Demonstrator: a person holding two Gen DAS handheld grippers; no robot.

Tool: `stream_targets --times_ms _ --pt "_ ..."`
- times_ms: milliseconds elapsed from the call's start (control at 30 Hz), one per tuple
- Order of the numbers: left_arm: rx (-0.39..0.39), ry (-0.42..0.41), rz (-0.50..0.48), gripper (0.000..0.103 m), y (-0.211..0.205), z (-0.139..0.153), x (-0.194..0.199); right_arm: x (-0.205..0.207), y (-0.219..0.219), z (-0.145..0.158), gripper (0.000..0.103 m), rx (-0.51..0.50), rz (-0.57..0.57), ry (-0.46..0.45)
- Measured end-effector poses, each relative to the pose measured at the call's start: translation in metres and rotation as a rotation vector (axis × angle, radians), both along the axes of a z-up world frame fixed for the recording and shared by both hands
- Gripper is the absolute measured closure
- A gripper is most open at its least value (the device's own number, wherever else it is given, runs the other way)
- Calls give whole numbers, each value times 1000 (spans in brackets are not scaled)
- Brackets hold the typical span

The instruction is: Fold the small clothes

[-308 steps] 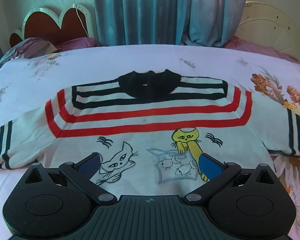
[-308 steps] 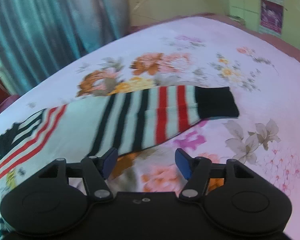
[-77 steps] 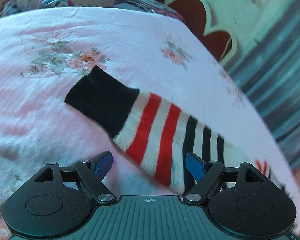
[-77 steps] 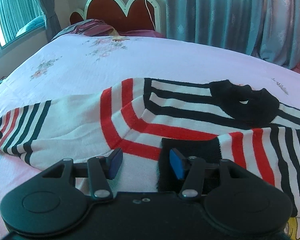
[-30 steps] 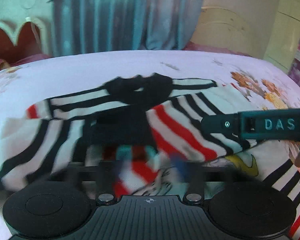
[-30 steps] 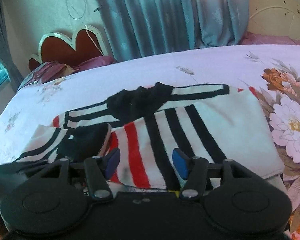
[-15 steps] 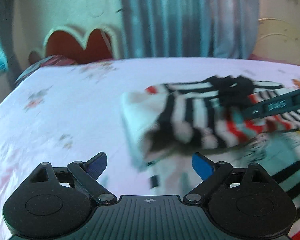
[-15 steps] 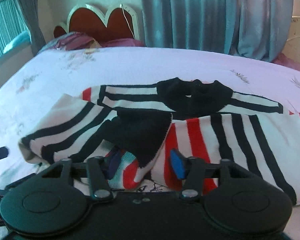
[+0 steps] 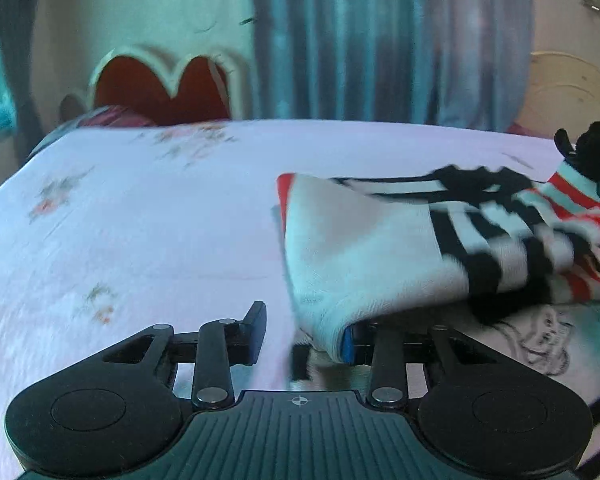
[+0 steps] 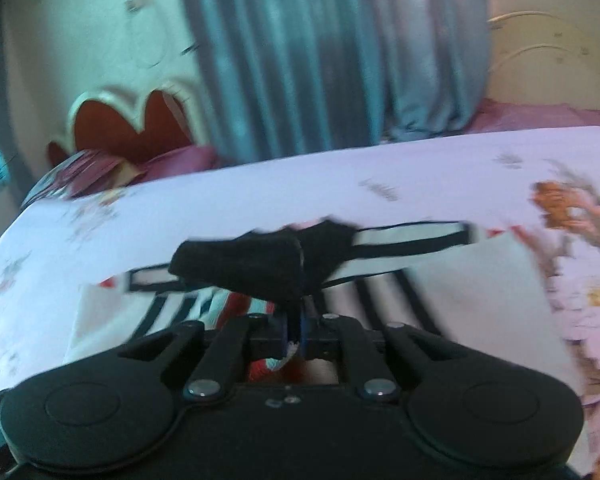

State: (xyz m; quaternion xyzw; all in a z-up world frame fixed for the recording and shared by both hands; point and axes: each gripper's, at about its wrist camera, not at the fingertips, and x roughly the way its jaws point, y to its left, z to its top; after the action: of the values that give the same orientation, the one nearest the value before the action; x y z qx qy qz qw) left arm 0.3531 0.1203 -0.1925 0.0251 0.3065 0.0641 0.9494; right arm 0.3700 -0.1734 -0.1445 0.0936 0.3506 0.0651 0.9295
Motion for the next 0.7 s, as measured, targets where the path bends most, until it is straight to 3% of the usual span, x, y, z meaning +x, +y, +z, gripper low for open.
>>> stream_targets --times_ms 67,133,233,333,433,567,633,700 --pt "46 1 -38 67 -12 0 -1 1 -16 -10 98 15 -33 54" --pt "39 34 -49 78 -14 -5 1 2 -29 -29 98 31 -75 123" --pt "44 41 -40 78 -11 -4 -3 -3 -47 -50 94 102 -115 209" --pt "0 48 8 78 2 -1 -1 -6 -58 -47 80 129 -153 191" --pt "-21 54 28 78 5 -3 -1 -5 -65 -44 73 136 -156 187" --pt "-19 53 32 78 3 -9 -1 -4 -71 -49 77 193 -146 218" --pt "-28 58 31 78 4 -8 0 -3 -74 -48 98 181 -141 223" --pt "-17 58 25 78 3 -9 0 -4 -76 -46 97 144 -143 217"
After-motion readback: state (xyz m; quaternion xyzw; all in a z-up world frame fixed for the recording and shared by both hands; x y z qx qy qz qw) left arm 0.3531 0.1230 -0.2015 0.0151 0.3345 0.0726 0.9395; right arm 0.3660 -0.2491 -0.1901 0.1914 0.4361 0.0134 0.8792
